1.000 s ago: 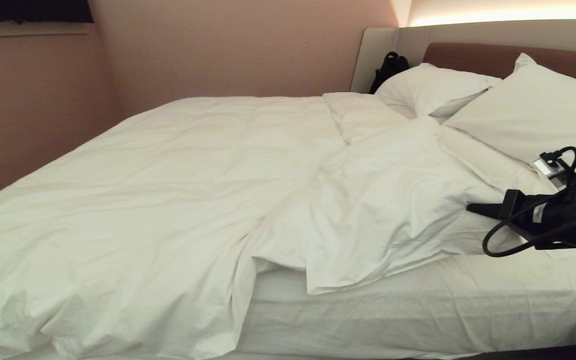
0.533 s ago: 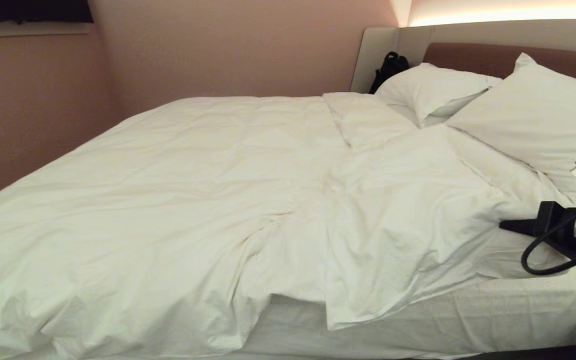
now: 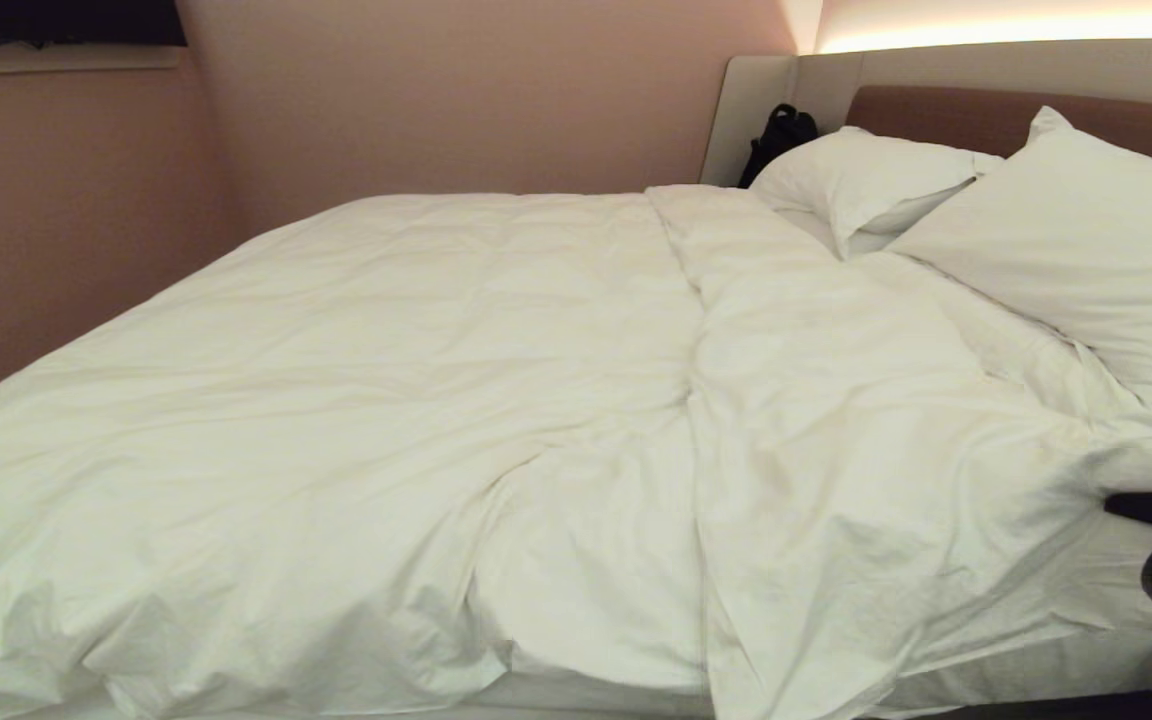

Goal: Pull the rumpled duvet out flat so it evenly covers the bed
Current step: Flatten the corners of the folded blanket

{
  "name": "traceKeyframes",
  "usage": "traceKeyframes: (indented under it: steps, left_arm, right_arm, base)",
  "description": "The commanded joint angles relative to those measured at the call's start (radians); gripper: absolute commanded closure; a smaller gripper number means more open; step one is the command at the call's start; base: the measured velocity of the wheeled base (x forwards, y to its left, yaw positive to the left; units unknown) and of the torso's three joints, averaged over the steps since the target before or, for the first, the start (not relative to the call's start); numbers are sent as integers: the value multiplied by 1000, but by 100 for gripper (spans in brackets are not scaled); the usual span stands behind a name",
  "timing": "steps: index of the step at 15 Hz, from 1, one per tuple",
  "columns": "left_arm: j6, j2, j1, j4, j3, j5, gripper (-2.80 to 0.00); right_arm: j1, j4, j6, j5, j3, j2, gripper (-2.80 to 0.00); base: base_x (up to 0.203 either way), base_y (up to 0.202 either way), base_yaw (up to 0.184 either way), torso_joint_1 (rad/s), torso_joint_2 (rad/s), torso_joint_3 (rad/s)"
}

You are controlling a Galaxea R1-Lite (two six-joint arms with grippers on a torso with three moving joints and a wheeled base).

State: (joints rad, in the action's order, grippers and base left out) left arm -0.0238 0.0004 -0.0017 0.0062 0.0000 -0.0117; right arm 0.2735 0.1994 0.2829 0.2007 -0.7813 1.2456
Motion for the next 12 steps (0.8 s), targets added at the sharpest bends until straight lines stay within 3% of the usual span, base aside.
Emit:
traceKeyframes:
  steps: [1,5,6,12]
  left_arm:
    - [-1,0,0,0,0,-1,0]
    - [-1,0,0,0,0,-1,0]
    - [-1,0,0,0,0,-1,0]
    - [-1,0,0,0,0,-1,0]
  right_arm:
    - [82,23,-36,-65,2,-4,0]
    - [289,13,-107,-24,-7,28,0]
    - [314,14,-128,4,-9,33,0]
    - [401,14,-143,-3,-5,50,0]
  base:
    - [0,0,0,0,0,0]
    - [0,0,0,0,0,0]
    - [0,0,0,0,0,0]
    - [0,0,0,0,0,0]
